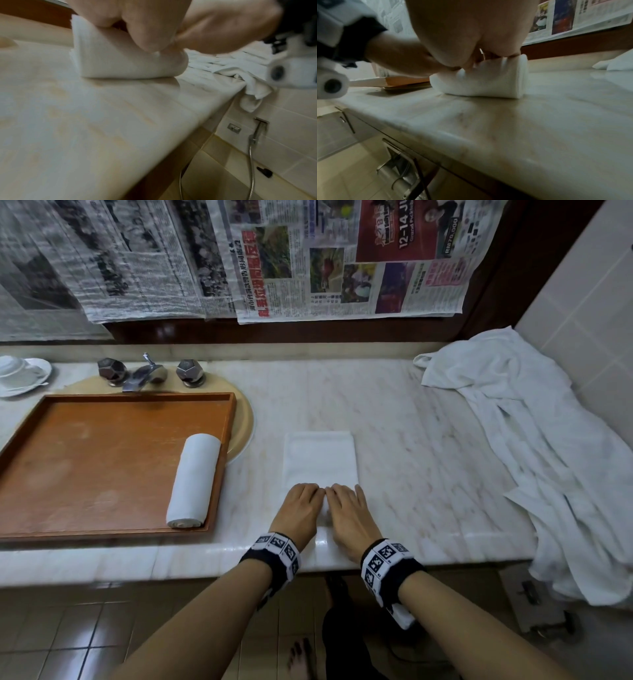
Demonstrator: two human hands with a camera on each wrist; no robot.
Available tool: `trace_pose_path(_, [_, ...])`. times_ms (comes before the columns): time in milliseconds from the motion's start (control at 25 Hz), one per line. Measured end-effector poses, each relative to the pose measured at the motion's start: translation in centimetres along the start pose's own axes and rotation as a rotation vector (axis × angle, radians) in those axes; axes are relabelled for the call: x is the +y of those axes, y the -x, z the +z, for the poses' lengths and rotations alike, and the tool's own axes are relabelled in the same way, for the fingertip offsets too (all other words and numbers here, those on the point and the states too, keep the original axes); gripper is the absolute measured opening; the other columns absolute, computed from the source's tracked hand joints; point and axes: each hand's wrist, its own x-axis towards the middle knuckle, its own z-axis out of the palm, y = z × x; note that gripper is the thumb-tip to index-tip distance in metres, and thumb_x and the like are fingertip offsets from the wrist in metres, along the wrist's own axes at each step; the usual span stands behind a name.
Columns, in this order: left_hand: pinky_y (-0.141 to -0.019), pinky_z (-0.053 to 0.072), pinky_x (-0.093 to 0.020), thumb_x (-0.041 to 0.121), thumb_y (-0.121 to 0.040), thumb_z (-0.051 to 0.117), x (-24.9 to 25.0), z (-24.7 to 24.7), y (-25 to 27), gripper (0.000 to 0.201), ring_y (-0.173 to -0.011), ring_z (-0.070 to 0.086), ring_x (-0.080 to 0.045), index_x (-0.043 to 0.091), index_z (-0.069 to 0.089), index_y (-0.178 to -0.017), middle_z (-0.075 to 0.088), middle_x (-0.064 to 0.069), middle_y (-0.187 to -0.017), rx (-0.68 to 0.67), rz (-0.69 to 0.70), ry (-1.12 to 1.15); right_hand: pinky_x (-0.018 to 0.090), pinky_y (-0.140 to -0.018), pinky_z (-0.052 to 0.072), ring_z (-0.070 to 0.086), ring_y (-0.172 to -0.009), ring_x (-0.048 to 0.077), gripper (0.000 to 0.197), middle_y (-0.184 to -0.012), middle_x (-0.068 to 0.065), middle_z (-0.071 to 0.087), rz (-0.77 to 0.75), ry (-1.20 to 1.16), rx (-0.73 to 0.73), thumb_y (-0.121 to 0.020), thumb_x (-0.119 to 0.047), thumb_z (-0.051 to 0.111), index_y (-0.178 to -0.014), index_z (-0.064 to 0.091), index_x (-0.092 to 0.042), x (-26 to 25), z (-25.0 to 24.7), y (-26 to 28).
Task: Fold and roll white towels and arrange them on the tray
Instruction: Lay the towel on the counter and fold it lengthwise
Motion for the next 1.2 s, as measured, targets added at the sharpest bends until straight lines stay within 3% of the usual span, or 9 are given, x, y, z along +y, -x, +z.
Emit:
trace_pose_path(120, [-0.084, 0.054, -0.035, -0.006, -0.057, 0.072, -0.1, -0.6, -0.6, 0.047, -0.086, 0.064, -0.029, 0.002, 0.067, -0.102, 0.064, -0.011, -0.096, -0.056, -0.017, 0.035, 0.044, -0.118, 0.016, 0.043, -0.129, 0.031, 0.058, -0.134, 0.012, 0.047, -0.016, -0.023, 0.022, -0.081, 0.004, 0.046, -0.139, 0.042, -0.002, 0.5, 0.5, -0.4])
trace_pose_path(280, [-0.096, 0.042, -0.036, 0.002, -0.081, 0.056, 1.1, -0.3, 0.9, 0.035, -0.101, 0.052, -0.031, -0.002, 0.056, -0.117, 0.058, -0.016, -0.111, 0.063, -0.084, 0.018, 0.035, -0.108, 0.025, 0.045, -0.122, 0.024, 0.044, -0.128, 0.005, 0.05, -0.003, -0.01, -0.072, -0.089, -0.008, 0.044, -0.133, 0.046, -0.013, 0.7, -0.8, -2.0])
trace_pose_path(440, [-0.095, 0.037, -0.039, 0.006, -0.084, 0.058, 1.4, 1.1, 2.9, 0.039, -0.1, 0.049, -0.032, -0.001, 0.047, -0.121, 0.057, -0.019, -0.112, 0.078, -0.052, -0.036, 0.035, -0.106, 0.029, 0.046, -0.122, 0.025, 0.043, -0.131, 0.007, 0.051, 0.003, -0.045, -0.25, -0.092, -0.019, 0.053, -0.134, 0.047, -0.012, 0.3, -2.3, -2.8])
trace_pose_path(520, [-0.093, 0.041, -0.039, 0.011, -0.089, 0.047, 0.6, 1.1, 2.3, 0.031, -0.096, 0.055, -0.032, -0.002, 0.057, -0.115, 0.061, -0.017, -0.107, 0.034, -0.075, -0.045, 0.036, -0.11, 0.029, 0.044, -0.125, 0.028, 0.049, -0.136, 0.011, 0.047, -0.001, -0.076, -0.095, -0.089, -0.008, 0.051, -0.137, 0.044, -0.006, -0.1, -1.4, -1.4])
trace_pose_path(600, [-0.084, 0.048, -0.037, 0.011, -0.085, 0.052, -0.2, 0.1, 0.4, 0.024, -0.088, 0.059, -0.028, 0.003, 0.065, -0.103, 0.065, -0.012, -0.097, -0.038, -0.105, -0.051, 0.045, -0.112, 0.031, 0.045, -0.127, 0.034, 0.06, -0.137, 0.016, 0.046, -0.031, -0.011, 0.061, -0.076, 0.001, 0.044, -0.136, 0.043, -0.001, -0.6, 0.3, 0.7])
trace_pose_path(720, [-0.087, 0.042, -0.038, 0.009, -0.09, 0.049, -0.8, -1.4, -2.0, 0.025, -0.1, 0.055, -0.031, 0.005, 0.061, -0.111, 0.062, -0.012, -0.107, -0.245, -0.135, -0.052, 0.054, -0.11, 0.032, 0.045, -0.133, 0.036, 0.078, -0.14, 0.021, 0.047, -0.033, 0.086, 0.033, -0.06, 0.002, 0.046, -0.137, 0.035, 0.002, -1.0, 1.5, 2.3])
trace_pose_path(840, [-0.096, 0.038, -0.036, 0.008, -0.091, 0.046, -0.7, -1.1, -2.0, 0.03, -0.11, 0.05, -0.029, 0.006, 0.057, -0.12, 0.057, -0.011, -0.117, -0.189, -0.194, -0.003, 0.052, -0.111, 0.034, 0.048, -0.131, 0.033, 0.065, -0.137, 0.016, 0.051, -0.033, 0.062, 0.049, -0.072, 0.0, 0.041, -0.137, 0.04, -0.001, -0.6, 0.9, 0.6])
trace_pose_path(1000, [-0.1, 0.045, -0.041, -0.01, -0.068, 0.06, 0.0, 0.0, 0.1, 0.054, -0.106, 0.048, -0.029, -0.002, 0.057, -0.121, 0.058, -0.017, -0.117, 0.074, -0.141, 0.011, 0.046, -0.115, 0.027, 0.049, -0.124, 0.031, 0.051, -0.129, 0.011, 0.054, -0.033, -0.009, 0.007, -0.081, -0.001, 0.046, -0.132, 0.051, -0.004, 0.2, -0.5, -2.5])
trace_pose_path(1200, [-0.108, 0.039, -0.049, 0.0, -0.07, 0.031, 1.6, 0.3, 1.9, 0.06, -0.113, 0.052, -0.035, -0.005, 0.052, -0.126, 0.056, -0.019, -0.122, 0.024, -0.156, -0.049, 0.031, -0.106, 0.026, 0.046, -0.119, 0.023, 0.032, -0.126, 0.003, 0.055, -0.003, -0.011, -0.074, -0.096, -0.016, 0.042, -0.125, 0.053, -0.014, 0.0, -1.5, -3.7])
